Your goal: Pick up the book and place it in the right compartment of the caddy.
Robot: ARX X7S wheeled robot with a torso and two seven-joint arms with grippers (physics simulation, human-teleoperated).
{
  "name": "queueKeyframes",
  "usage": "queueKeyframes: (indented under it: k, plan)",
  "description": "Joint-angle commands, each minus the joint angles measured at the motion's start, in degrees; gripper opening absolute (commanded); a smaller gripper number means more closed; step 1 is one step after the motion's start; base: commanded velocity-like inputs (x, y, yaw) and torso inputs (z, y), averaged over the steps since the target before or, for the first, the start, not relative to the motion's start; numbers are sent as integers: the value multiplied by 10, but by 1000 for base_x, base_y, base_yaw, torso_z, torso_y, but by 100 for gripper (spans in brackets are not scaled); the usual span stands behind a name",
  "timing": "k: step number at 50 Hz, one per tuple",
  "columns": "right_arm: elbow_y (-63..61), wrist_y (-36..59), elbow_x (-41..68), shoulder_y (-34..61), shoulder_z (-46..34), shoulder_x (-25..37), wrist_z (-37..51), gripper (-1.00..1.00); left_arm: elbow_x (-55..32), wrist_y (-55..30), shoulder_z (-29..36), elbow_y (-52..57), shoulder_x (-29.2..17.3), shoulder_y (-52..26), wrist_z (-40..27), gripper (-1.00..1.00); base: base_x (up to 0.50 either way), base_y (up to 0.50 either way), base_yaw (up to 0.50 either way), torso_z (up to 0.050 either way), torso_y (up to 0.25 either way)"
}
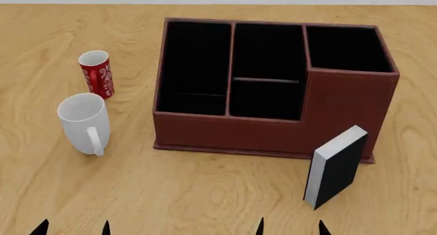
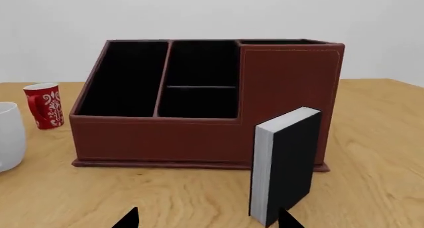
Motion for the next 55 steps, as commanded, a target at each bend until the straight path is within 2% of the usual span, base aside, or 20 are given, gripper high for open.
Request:
queueKeyframes:
  k: [1,15,32,43,55]
  plan:
    - [-88,69,18,11,0,20,17,100,-18,31,8,13,-10,5,-9,100,0,0,0,0,0]
    - [-239,202,41,73,14,51,34,100,-16,102,25,70,-24,30,-14,100,0,0,0,0,0]
    - [-385,418,93,200,42,73,63,100,0,172,35,119,-38,54,-35,100,0,0,0,0,0]
    - [-437,489,115,247,51,82,72,100,34,234,35,153,-44,74,-58,100,0,0,0,0,0]
    - [-495,573,151,306,77,85,81,100,53,262,31,171,-48,86,-81,100,0,0,0,0,0]
